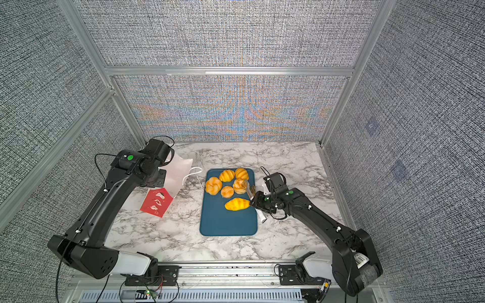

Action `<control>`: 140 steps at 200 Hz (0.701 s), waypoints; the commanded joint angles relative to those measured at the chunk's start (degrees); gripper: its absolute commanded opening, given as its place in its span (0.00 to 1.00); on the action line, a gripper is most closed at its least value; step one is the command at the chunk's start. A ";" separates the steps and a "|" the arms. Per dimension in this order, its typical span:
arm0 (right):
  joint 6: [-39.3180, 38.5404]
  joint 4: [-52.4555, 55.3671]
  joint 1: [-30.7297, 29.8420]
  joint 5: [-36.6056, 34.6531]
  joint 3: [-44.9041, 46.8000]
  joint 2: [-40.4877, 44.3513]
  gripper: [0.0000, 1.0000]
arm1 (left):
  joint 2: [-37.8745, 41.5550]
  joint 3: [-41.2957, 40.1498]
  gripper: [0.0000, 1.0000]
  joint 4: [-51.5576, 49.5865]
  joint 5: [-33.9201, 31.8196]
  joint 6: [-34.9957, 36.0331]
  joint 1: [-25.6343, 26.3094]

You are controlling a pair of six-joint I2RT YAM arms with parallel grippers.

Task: Pack bread into a paper bag
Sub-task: Pick up the fake bread from the plate.

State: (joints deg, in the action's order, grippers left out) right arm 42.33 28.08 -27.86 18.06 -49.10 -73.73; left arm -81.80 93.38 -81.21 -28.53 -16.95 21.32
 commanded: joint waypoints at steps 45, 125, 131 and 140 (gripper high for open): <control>0.44 -2.15 -0.85 -0.31 -1.01 -1.24 0.42 | 0.13 -0.83 0.02 0.83 -0.58 0.33 0.04; -0.29 -1.54 -0.88 -0.66 -2.00 -2.02 0.26 | -0.26 -0.31 0.02 1.04 -0.45 0.43 0.04; -0.39 -1.38 -0.88 -0.65 -2.05 -2.03 0.25 | -0.27 -0.31 0.02 1.00 -0.47 0.43 0.04; -0.49 -1.22 -0.88 -0.75 -2.23 -2.12 0.24 | -0.29 -0.22 0.02 0.97 -0.38 0.43 0.04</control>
State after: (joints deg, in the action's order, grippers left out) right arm 42.63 27.66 -28.62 17.98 -50.43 -75.68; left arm -81.87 92.66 -80.79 -28.56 -16.91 21.32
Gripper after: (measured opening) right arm 0.326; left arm 0.072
